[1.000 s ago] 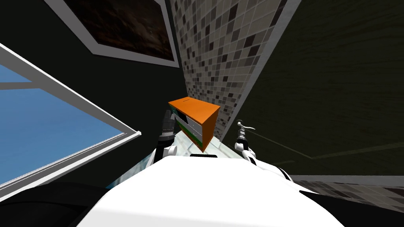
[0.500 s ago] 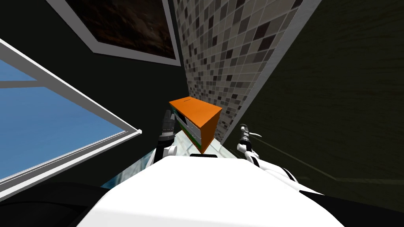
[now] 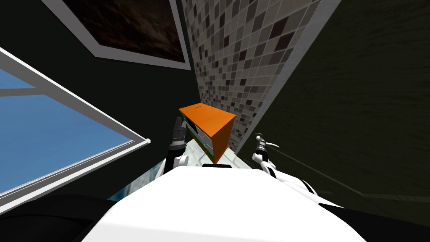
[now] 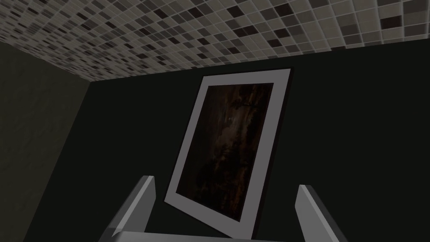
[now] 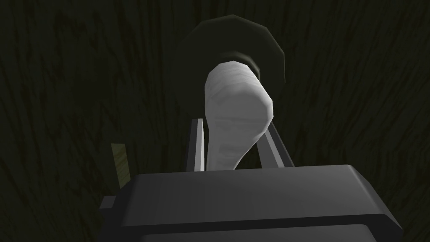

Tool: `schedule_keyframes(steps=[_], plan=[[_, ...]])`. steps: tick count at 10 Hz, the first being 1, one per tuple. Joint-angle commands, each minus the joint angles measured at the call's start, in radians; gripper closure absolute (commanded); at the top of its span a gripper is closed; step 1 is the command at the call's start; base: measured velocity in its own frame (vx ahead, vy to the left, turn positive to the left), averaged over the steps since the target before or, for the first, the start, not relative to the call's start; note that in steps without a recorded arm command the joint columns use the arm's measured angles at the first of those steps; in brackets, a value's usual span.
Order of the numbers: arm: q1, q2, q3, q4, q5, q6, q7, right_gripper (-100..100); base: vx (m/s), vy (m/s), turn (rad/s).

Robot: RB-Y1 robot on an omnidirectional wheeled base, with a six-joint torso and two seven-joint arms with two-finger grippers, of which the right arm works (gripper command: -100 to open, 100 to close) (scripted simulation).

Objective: Pull the door open

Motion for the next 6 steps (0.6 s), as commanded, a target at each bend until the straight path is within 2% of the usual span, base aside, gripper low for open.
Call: schedule_keyframes(steps=[1,3,6], plan=[[0.000,-0.001,0.000,-0.001,0.001,-0.001,0.002,100,0.000,0.000,0.000],[0.000,-0.001,0.000,-0.001,0.001,-0.001,0.002,100,0.000,0.000,0.000],[0.001,-0.002,0.013,-0.003,0.008,0.005,-0.012,100,-0.109,0.089,0.015]])
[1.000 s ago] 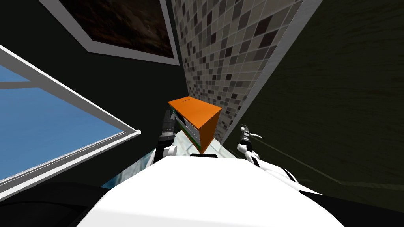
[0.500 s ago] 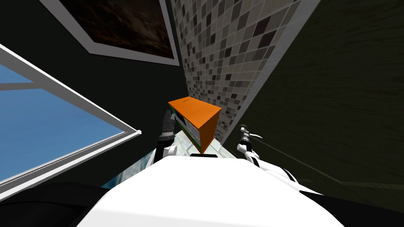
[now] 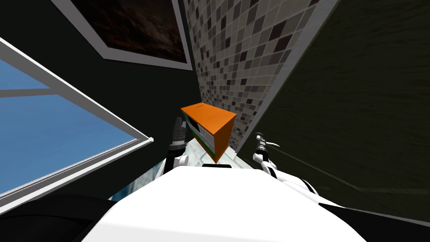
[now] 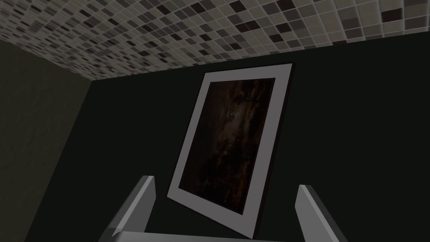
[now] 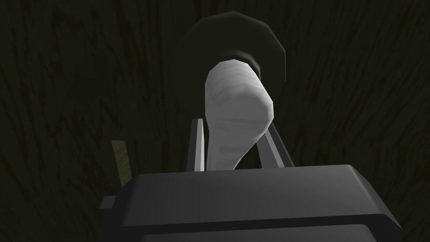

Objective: Pull the door open

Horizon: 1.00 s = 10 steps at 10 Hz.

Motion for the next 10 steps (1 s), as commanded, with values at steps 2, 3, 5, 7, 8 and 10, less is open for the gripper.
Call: schedule_keyframes(steps=[2,3,5,7,8,10], plan=[[0.005,0.008,0.018,-0.015,0.010,0.012,-0.012,100,-0.197,0.094,0.015],[0.005,0.007,0.025,-0.016,0.014,0.014,-0.019,100,-0.197,0.057,0.016],[0.005,0.005,0.033,-0.005,0.019,0.017,-0.027,100,-0.201,0.005,0.024],[0.005,0.005,0.033,-0.019,0.019,0.017,-0.027,100,-0.030,-0.007,0.011],[0.005,0.003,0.044,-0.022,0.025,0.021,-0.038,100,-0.131,-0.015,0.001],[0.004,0.004,0.053,-0.019,0.031,0.018,-0.047,100,-0.110,-0.014,0.047]])
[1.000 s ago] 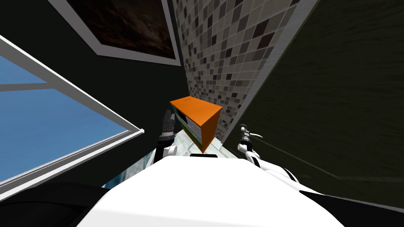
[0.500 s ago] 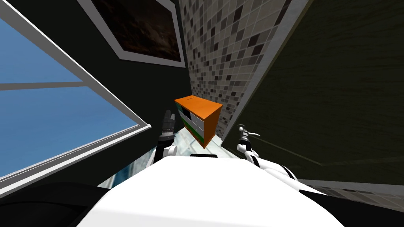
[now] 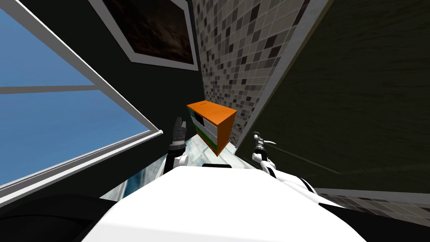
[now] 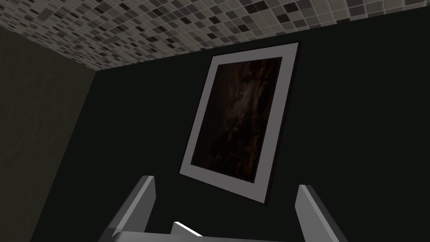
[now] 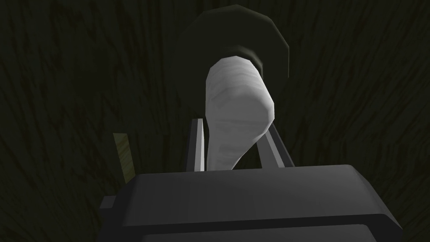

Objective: Pull the door open

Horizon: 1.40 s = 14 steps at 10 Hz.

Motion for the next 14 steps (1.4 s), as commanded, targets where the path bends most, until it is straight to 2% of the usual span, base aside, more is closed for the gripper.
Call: schedule_keyframes(steps=[1,6,8,14], plan=[[0.006,0.001,0.015,-0.008,0.010,0.002,-0.013,100,-0.227,-0.048,0.101],[0.012,-0.008,0.075,-0.020,0.046,-0.003,-0.069,100,-0.246,-0.005,0.089],[0.005,-0.008,0.078,-0.005,0.048,-0.007,-0.072,100,-0.154,0.003,0.040],[0.018,-0.023,0.137,-0.016,0.083,-0.021,-0.135,100,-0.206,-0.028,0.090]])
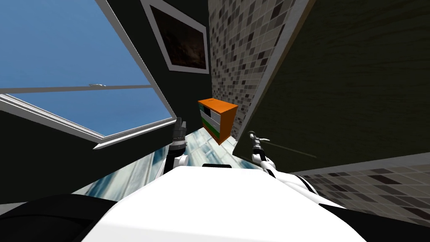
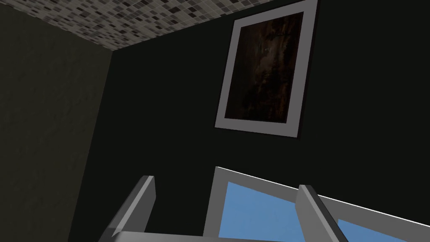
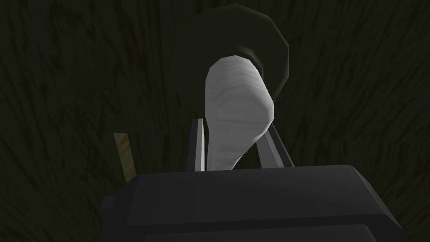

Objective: Pull the door open

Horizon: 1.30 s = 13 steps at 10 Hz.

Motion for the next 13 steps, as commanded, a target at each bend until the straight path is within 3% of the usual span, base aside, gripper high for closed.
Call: schedule_keyframes(steps=[1,4,5,13], plan=[[0.005,-0.007,0.015,-0.003,0.009,-0.006,-0.018,100,-0.192,-0.025,0.094],[0.010,-0.015,0.039,-0.009,0.024,-0.012,-0.043,100,-0.204,-0.051,0.087],[0.009,-0.008,0.037,-0.012,0.022,-0.008,-0.038,100,-0.071,-0.005,0.030],[0.025,-0.033,0.104,-0.020,0.063,-0.037,-0.112,100,-0.177,-0.041,0.079]])
